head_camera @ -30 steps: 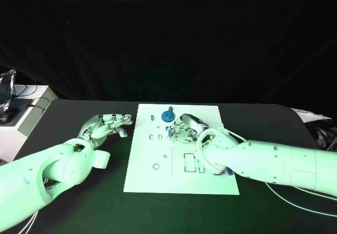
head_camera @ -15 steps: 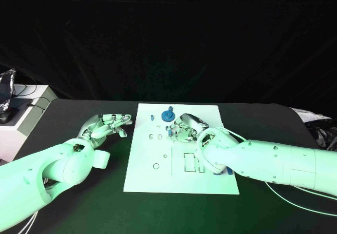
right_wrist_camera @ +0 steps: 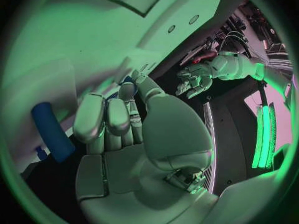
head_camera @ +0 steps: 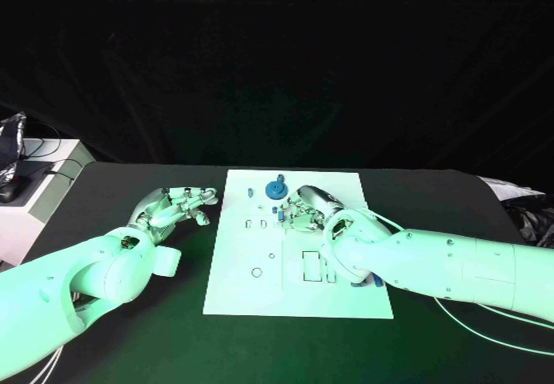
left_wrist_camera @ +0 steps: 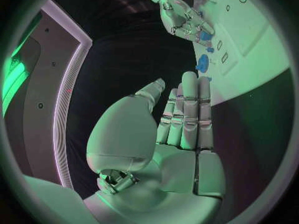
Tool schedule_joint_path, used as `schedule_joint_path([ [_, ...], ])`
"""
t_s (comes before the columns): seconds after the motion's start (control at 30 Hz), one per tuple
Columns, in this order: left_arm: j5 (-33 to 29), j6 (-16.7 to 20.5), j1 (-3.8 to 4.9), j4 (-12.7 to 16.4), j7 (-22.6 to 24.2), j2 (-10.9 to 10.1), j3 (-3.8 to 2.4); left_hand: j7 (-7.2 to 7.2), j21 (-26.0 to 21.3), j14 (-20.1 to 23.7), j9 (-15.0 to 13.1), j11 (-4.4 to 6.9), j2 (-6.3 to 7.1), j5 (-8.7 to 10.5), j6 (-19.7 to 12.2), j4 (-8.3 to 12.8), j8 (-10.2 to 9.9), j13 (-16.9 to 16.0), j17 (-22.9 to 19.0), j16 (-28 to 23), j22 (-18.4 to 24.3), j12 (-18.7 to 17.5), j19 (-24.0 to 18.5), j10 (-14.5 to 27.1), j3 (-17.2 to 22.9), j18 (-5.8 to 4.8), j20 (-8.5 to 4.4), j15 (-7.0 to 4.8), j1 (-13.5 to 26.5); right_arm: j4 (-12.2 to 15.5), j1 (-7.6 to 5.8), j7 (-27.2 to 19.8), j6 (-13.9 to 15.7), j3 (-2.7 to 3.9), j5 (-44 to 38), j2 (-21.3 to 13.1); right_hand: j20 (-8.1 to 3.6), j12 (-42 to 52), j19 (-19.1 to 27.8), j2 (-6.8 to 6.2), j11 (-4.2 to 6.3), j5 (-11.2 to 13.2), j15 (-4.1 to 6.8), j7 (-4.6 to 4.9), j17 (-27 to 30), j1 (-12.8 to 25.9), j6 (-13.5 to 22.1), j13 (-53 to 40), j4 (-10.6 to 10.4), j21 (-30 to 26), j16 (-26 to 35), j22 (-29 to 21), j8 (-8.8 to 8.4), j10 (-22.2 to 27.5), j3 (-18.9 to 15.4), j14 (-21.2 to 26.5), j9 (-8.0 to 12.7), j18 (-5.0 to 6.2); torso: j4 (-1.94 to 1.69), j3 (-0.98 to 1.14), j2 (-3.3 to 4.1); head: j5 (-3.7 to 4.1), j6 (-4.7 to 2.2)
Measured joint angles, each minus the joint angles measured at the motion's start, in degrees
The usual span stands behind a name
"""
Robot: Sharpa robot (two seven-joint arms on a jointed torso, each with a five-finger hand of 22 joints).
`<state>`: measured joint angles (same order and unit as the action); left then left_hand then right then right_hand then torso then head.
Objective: Assemble the parts on the task board
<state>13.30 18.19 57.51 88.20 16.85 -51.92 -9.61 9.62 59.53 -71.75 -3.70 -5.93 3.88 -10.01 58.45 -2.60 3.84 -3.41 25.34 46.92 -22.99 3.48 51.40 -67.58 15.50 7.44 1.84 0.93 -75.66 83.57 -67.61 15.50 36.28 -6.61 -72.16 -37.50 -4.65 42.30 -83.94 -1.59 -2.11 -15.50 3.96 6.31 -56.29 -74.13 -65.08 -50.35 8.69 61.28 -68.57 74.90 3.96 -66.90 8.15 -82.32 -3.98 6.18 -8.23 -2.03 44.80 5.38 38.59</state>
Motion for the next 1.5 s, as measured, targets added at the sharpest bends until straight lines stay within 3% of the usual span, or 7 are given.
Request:
schedule_joint_path([
  [1.17, 0.0, -0.2, -0.05, -0.2, -0.2, -0.1, 0.0, 0.0, 0.4, 0.0, 0.0, -0.01, 0.0, 0.0, 0.0, 0.2, 0.0, 0.0, 0.0, 0.0, 0.3, 0.0, -0.2, 0.4, -0.2, 0.0, 0.2, 0.0, 0.0, -0.4, 0.99, -0.8, 1.2, -0.01, -0.3, 0.5, 0.04, -0.6, 0.0, 0.24, 1.01, 0.0, 0.01, -0.12, -0.2, -0.2, 0.7, 0.4, 0.0, 0.0, -0.2, 0.0, -0.07, 1.4, 0.0, 0.0, 0.1, 0.01, 0.03, 0.03, -0.01, -0.21, 0.57],
  [1.27, 0.0, -0.2, -0.06, -0.2, -0.2, -0.1, 0.0, 0.0, 0.4, 0.0, 0.0, -0.01, 0.0, 0.0, 0.0, 0.2, 0.0, 0.0, 0.0, 0.0, 0.3, 0.0, -0.2, 0.4, -0.2, 0.0, 0.2, 0.0, 0.0, -0.4, 1.01, -1.2, 1.4, -0.02, 0.0, 0.4, 0.04, -6.6, 0.0, 0.23, 1.24, 0.0, 0.01, -0.08, 0.0, -0.2, 0.7, 5.8, 0.9, -0.3, -0.2, 0.0, -0.07, 1.2, 0.9, 0.0, 0.1, 0.01, 0.05, 0.03, -0.01, -0.21, 0.55],
  [1.33, 0.0, -0.2, -0.06, -0.2, -0.2, -0.1, 0.0, 0.0, 0.4, 0.0, 0.0, -0.01, 0.0, 0.0, 0.0, 0.2, 0.0, 0.0, 0.0, 0.0, 0.3, 0.0, -0.2, 0.4, -0.2, 0.0, 0.2, 0.0, 0.0, -0.4, 1.01, -1.5, 1.6, -0.02, 0.2, 0.4, 0.04, -14.6, 0.0, 0.22, 1.86, 0.2, 0.01, 0.13, 0.3, -0.2, 0.4, 14.4, 1.4, -0.8, 0.3, 0.0, -0.27, -1.2, 1.9, 0.0, 0.2, 0.01, 0.07, 0.03, -0.01, -0.23, 0.55],
  [1.5, 0.0, -0.2, -0.06, -0.3, -0.2, -0.1, 0.0, 0.0, 0.4, 0.0, 0.0, -0.01, 0.0, 0.0, 0.0, 0.2, 0.0, 0.0, 0.0, 0.0, 0.3, 0.0, -0.2, 0.4, -0.2, 0.0, 0.2, 0.0, 0.0, -0.5, 1.01, -2.2, 1.7, 0.0, 0.8, 0.4, 0.08, -26.7, 0.0, -0.03, 1.05, 0.3, -0.52, 0.65, 0.8, 0.0, 0.2, 28.3, 1.7, -1.4, 0.8, 0.0, -0.57, -4.6, 3.8, -0.1, 0.3, -0.05, 0.07, 0.02, -0.01, -0.24, 0.55],
])
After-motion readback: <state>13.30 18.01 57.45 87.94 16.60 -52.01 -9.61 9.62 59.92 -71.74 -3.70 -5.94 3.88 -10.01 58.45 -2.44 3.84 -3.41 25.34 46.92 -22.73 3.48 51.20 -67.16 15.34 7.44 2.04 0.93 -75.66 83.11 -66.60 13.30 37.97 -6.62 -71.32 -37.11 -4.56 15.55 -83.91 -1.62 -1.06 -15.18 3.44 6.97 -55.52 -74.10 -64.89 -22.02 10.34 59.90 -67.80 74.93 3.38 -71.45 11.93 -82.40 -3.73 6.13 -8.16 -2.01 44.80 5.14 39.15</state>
